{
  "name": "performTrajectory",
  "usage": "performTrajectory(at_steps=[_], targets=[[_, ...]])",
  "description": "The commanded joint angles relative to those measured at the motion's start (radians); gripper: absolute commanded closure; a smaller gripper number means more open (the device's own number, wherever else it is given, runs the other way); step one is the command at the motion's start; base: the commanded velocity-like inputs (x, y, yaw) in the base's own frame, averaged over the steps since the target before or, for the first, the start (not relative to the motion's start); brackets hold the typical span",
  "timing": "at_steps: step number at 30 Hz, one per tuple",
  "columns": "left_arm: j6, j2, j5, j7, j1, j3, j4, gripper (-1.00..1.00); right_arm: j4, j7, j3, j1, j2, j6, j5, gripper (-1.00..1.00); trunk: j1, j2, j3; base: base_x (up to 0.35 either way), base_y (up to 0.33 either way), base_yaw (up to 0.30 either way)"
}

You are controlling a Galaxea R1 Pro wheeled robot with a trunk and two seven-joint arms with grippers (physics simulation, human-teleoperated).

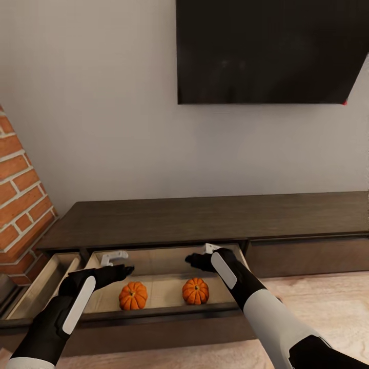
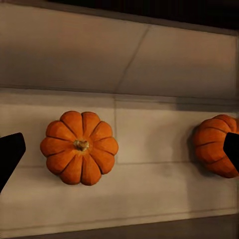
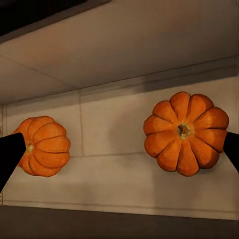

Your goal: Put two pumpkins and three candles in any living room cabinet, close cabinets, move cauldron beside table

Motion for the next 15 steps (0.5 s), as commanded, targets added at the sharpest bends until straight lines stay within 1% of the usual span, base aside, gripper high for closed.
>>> performTrajectory(at_steps=[1,5,15], targets=[[0.005,0.001,0.004,0.004,-0.001,-0.001,-0.001,-1.00,-0.001,-0.010,0.003,-0.001,-0.001,0.003,-0.010,-1.00,-0.001,0.000,0.003,0.000,0.000,0.000],[0.008,0.001,0.004,0.004,-0.001,-0.001,-0.001,-1.00,-0.001,-0.011,0.003,-0.005,-0.001,0.004,-0.012,-1.00,-0.002,0.001,0.018,0.000,0.000,0.000],[0.053,0.001,0.002,0.005,-0.012,0.000,0.001,-1.00,0.000,-0.011,0.003,-0.007,-0.001,0.005,-0.014,-1.00,-0.007,0.003,0.057,0.000,0.000,0.000]])
